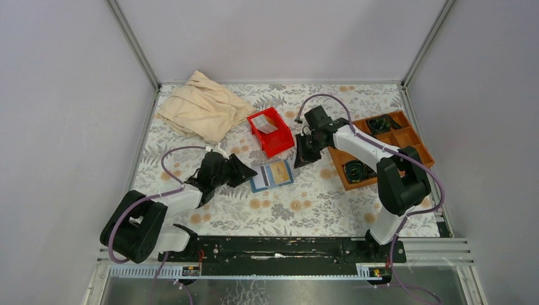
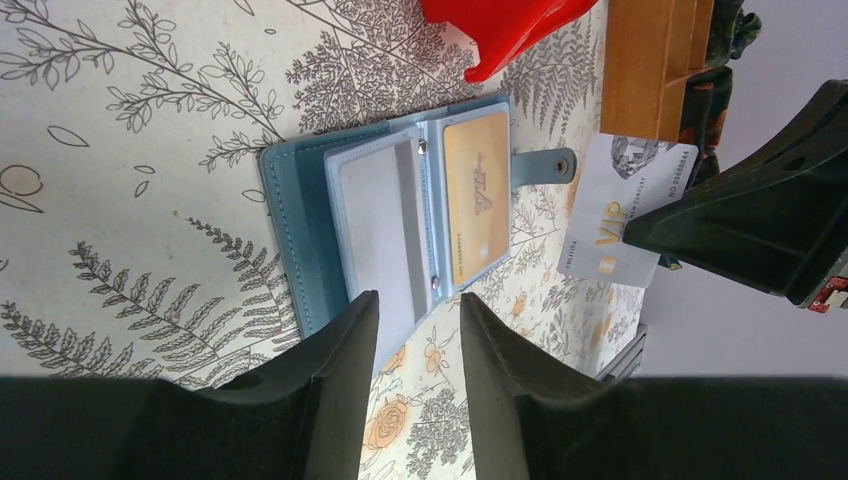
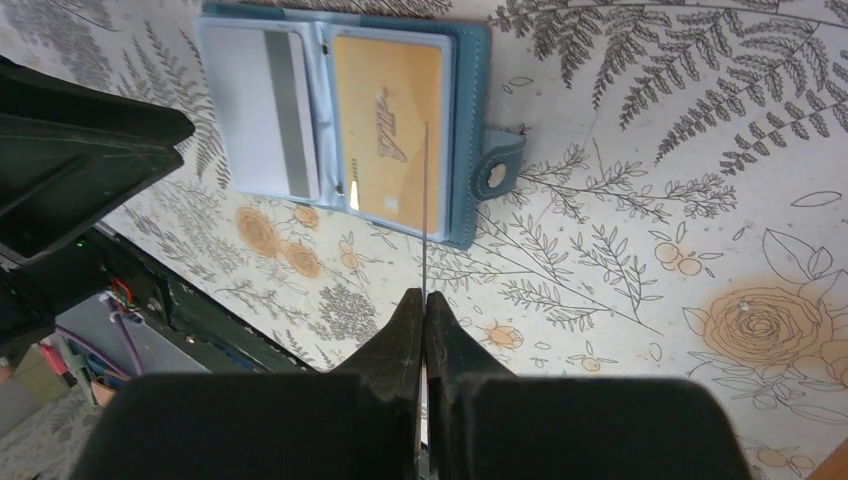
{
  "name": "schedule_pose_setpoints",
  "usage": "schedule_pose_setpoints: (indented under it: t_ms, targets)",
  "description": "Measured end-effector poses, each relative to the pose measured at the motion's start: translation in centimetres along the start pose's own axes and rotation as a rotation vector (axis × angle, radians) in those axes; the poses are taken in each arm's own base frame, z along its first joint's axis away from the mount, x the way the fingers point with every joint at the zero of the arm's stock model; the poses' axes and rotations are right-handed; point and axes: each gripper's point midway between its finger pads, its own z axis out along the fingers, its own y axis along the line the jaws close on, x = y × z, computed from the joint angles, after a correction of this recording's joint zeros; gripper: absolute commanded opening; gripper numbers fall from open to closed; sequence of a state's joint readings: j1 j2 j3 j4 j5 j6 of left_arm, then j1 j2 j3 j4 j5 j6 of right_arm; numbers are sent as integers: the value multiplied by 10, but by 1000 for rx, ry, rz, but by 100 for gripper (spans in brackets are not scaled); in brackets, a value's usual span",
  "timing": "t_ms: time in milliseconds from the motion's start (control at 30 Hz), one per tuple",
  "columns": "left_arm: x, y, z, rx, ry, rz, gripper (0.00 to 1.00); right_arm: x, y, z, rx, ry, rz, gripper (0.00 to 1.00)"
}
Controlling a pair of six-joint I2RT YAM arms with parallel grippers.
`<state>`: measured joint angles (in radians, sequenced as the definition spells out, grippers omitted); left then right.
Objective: Put the credit cards into the card holder
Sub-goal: Pick up the credit card from the storage box, then turn over the card slot in the card holder.
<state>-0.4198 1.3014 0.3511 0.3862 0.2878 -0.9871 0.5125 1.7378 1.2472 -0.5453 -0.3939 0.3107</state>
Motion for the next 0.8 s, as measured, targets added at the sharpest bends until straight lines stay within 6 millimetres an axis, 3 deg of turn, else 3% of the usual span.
schedule_pose_setpoints:
  t_ms: [433,800]
  targets:
    - [19,15,8,-63,75,30,36,10,-19,14,60,56,-17,0]
    - [22,24,10,-107,88,48,36,12,-25,26,67,87,-20,0]
